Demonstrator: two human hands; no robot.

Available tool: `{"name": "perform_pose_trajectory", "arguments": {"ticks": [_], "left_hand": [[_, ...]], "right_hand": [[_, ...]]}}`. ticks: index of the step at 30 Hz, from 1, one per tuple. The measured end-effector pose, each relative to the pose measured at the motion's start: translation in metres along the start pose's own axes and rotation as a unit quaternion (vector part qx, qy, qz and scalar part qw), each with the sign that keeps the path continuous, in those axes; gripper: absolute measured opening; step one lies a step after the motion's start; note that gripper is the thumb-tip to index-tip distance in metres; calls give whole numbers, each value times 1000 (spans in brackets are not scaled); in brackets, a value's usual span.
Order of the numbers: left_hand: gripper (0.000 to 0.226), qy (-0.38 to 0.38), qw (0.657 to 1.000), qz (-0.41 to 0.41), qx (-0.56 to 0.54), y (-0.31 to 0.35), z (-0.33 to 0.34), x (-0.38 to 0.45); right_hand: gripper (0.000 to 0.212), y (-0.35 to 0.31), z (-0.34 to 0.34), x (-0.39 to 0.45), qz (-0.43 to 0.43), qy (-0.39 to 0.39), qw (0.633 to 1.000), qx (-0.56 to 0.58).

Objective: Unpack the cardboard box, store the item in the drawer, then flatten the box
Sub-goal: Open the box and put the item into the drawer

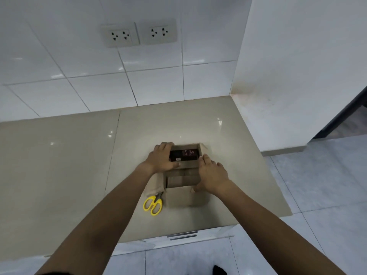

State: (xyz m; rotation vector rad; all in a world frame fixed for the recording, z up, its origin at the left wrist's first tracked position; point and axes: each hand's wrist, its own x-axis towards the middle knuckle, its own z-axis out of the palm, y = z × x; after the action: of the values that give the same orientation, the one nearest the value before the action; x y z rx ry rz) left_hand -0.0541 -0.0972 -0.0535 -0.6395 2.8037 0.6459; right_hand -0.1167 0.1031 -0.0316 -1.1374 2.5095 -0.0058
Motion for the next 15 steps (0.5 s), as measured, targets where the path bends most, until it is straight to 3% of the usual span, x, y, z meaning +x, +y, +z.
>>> {"name": "perform_pose_trajectory", "arguments": {"ticks": [5, 9, 10, 12, 15], "left_hand": [[47, 44, 980, -116, -158, 5, 11, 20], [59, -13, 949, -154, -275, 2, 0, 21], [64, -16, 952, -138, -274, 0, -1, 16], [63, 44, 977, -98, -184, -4, 1, 1], [55, 130, 989, -48, -55, -6, 6, -34]], "right_hand": [[122, -5, 8, -7, 1, 8, 999, 38], [125, -5, 4, -4, 16, -34, 998, 42], [124, -4, 3, -3, 18, -38, 999, 31], [116, -5, -1, 0, 17, 32, 999, 21], [72, -13, -8, 11, -50, 163, 985, -4]]}}
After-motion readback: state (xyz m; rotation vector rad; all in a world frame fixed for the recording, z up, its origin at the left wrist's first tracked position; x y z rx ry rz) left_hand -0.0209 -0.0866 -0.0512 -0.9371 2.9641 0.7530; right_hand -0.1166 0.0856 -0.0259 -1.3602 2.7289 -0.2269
